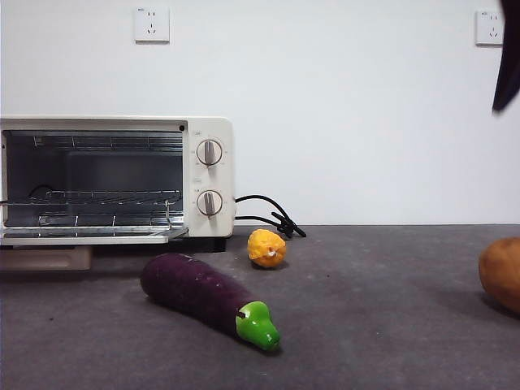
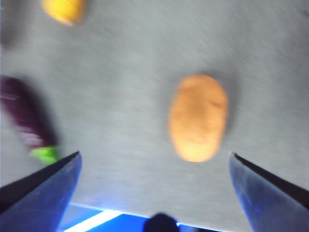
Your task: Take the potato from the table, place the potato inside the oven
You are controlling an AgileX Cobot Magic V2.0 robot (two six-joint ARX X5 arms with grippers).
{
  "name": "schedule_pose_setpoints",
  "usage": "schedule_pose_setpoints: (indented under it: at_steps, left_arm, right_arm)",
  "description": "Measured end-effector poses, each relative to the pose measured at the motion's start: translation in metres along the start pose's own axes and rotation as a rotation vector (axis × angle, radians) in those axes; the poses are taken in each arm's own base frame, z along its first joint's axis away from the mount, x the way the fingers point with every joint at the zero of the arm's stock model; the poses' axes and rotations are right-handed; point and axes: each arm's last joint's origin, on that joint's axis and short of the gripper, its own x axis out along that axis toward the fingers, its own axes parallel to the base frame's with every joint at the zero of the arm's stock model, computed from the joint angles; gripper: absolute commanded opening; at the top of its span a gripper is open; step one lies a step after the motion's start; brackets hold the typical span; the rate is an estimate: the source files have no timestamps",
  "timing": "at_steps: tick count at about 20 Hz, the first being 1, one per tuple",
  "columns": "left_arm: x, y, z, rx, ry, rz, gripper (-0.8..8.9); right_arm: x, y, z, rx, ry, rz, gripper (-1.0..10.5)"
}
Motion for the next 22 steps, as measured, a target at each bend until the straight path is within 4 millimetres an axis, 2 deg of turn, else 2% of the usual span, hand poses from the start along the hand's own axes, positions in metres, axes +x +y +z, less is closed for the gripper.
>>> schedule_pose_setpoints:
  at_steps: [2,5,10,14,18,20,22]
  left_arm:
    - [-0.019,-0.01,-0.009,0.014,-0.03,0.003,-0.08]
    - [-0.036,-0.02,-0.023,0.013,-0.025,0.001,-0.08]
    - [-0.037,-0.021,-0.029,-0.009,0.02,-0.004,-0.08]
    - [-0.037,-0.021,-0.029,-0.009,0.021,-0.004,-0.08]
    - [-0.037,-0.022,-0.03,-0.009,0.031,-0.005,-0.08]
    - [-0.037,-0.022,-0.031,-0.007,0.037,-0.006,-0.08]
    - [-0.037,-0.022,-0.03,-0.005,0.037,-0.004,-0.08]
  right_arm:
    - [0.017,0.003,0.006,-0.024,0.067,-0.089,6.3]
    - [0.042,0.007,0.019,-0.045,0.161,-0.138,6.4]
    - [0.08,0.01,0.039,-0.06,0.298,-0.202,6.4]
    - [0.101,0.011,0.058,-0.085,0.332,-0.244,6.3]
    - [0.132,0.004,0.056,-0.088,0.446,-0.26,6.3]
    - [0.142,0.001,0.053,-0.088,0.495,-0.268,5.9]
    - [0.14,0.002,0.052,-0.093,0.509,-0.268,4.4]
